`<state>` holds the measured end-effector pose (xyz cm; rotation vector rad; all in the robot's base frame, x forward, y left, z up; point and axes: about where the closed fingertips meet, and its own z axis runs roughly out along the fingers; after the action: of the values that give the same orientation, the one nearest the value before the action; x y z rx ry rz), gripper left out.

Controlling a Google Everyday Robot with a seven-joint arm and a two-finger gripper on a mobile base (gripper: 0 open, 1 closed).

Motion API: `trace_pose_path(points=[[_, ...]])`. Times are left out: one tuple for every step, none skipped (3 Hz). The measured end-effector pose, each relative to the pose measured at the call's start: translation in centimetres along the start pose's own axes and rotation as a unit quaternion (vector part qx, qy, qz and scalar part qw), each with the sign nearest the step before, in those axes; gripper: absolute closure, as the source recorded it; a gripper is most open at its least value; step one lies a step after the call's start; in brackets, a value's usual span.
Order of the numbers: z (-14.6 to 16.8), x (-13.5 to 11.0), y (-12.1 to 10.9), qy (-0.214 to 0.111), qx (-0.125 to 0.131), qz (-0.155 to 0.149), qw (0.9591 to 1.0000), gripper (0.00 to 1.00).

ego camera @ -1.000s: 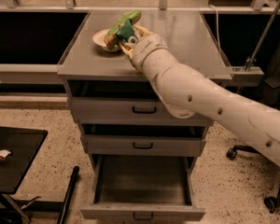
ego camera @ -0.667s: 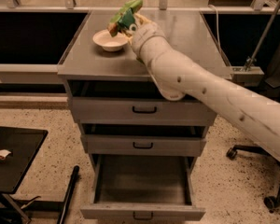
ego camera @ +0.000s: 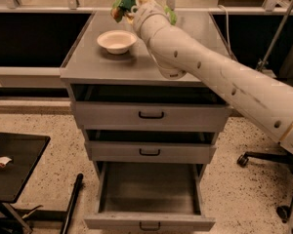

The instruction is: Pick green rice chip bag from bottom drawer and place on counter

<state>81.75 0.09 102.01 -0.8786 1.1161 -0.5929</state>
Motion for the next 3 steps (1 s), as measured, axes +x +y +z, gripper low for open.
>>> trace_pose_path(points=[[-2.2, 2.9, 0.5, 0.045, -0.043, -0.059, 0.9963, 1.00], [-7.3, 7.1, 1.4, 0.099, -0.087, -0.057, 0.9897, 1.00], [-12.0, 11.4, 6.5, 0.147, -0.150, 0.010, 0.9776, 1.00]])
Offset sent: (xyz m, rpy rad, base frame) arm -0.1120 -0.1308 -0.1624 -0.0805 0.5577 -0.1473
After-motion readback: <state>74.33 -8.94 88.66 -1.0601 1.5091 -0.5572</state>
